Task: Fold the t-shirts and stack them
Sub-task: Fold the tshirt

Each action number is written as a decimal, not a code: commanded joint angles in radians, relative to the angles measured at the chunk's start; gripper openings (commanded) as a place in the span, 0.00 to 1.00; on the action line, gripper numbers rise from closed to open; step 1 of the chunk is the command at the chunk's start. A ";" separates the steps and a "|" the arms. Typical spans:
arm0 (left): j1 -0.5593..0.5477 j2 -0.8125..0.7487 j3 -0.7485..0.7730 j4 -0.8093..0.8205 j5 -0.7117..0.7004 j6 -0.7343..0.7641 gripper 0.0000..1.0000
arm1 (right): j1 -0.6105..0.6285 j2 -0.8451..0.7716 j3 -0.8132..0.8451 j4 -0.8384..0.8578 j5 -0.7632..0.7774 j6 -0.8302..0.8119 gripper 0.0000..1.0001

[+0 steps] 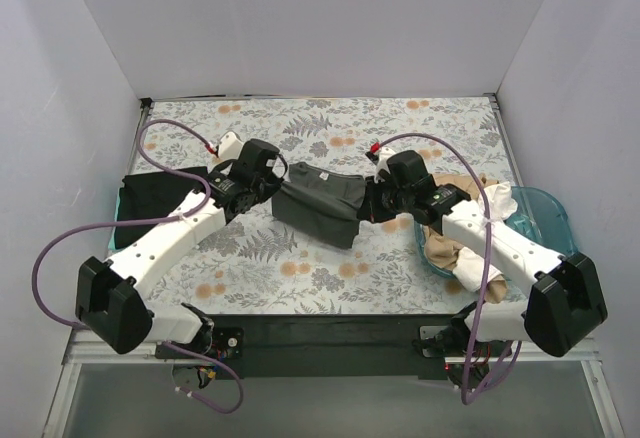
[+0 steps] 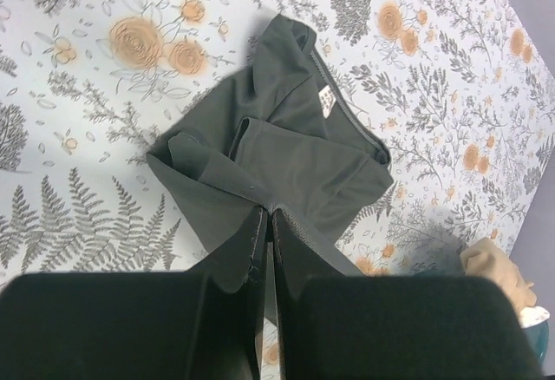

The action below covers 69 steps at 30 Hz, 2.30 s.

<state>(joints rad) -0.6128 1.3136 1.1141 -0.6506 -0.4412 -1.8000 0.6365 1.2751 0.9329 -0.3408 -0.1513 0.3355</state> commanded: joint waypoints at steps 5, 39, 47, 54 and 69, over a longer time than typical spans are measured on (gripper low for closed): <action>0.058 0.094 0.125 0.092 0.016 0.114 0.00 | -0.096 0.076 0.098 -0.001 -0.123 -0.059 0.01; 0.235 0.731 0.556 0.220 0.192 0.295 0.67 | -0.356 0.661 0.535 0.005 -0.295 -0.134 0.98; 0.237 0.572 0.405 0.268 0.317 0.304 0.88 | -0.316 0.454 0.377 0.091 -0.365 -0.118 0.98; 0.226 0.533 0.286 0.333 0.505 0.291 0.90 | -0.229 0.480 0.328 0.181 -0.380 -0.056 0.98; 0.177 0.636 0.121 0.399 0.601 0.237 0.92 | -0.221 0.704 0.307 0.207 -0.251 -0.050 0.98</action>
<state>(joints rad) -0.4210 1.9793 1.3018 -0.2264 0.1505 -1.5448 0.4137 1.9701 1.2835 -0.1371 -0.4362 0.3000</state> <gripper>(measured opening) 0.917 0.983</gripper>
